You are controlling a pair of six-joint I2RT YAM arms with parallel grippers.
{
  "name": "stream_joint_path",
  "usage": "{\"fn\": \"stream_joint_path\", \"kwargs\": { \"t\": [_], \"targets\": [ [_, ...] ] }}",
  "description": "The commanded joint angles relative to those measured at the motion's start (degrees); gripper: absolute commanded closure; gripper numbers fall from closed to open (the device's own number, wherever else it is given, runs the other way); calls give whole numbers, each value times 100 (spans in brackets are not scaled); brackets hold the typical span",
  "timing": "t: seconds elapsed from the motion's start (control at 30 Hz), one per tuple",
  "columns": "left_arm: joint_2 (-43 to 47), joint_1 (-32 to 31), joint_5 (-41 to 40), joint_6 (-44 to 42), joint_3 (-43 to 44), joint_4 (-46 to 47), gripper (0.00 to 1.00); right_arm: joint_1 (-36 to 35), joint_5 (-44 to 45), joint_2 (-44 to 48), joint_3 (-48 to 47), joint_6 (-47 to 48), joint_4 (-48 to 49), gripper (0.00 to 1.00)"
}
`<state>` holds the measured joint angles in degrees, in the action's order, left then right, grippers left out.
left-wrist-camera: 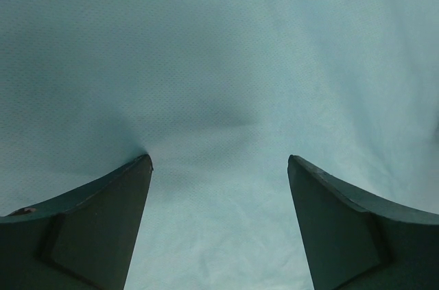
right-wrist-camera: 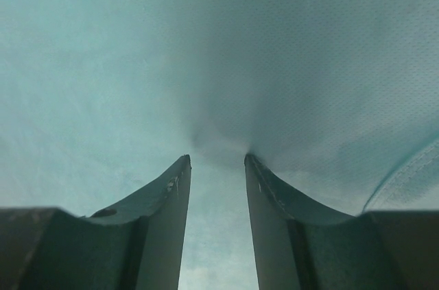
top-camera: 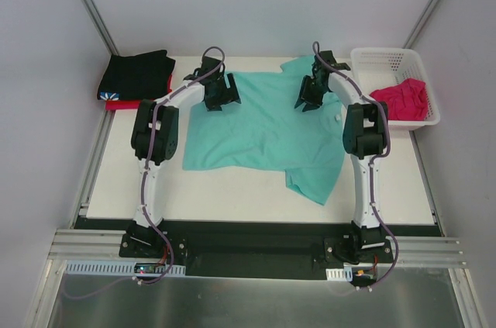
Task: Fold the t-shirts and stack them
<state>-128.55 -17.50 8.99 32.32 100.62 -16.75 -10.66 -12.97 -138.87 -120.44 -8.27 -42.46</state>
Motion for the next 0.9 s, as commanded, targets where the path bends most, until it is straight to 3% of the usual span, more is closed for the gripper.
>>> {"fn": "stream_joint_path", "kwargs": {
  "t": [0.0, 0.23, 0.47, 0.7, 0.87],
  "targets": [
    [-214, 97, 94, -129, 379, -100, 19, 160, -153, -123, -260, 80, 36, 58],
    [339, 97, 146, -261, 266, 67, 14, 143, -276, 456, -6, 317, 106, 50],
    [1821, 45, 155, -314, -621, 67, 12, -85, -39, 1817, 670, 362, -79, 45],
    [3528, -113, -37, -349, -2736, 14, 12, -542, 444, 3610, 2681, 300, -131, 46],
    [4757, -509, -293, -94, -4215, -65, 12, -841, 1031, 5131, 4808, -77, 71, 48]
  ]
}}
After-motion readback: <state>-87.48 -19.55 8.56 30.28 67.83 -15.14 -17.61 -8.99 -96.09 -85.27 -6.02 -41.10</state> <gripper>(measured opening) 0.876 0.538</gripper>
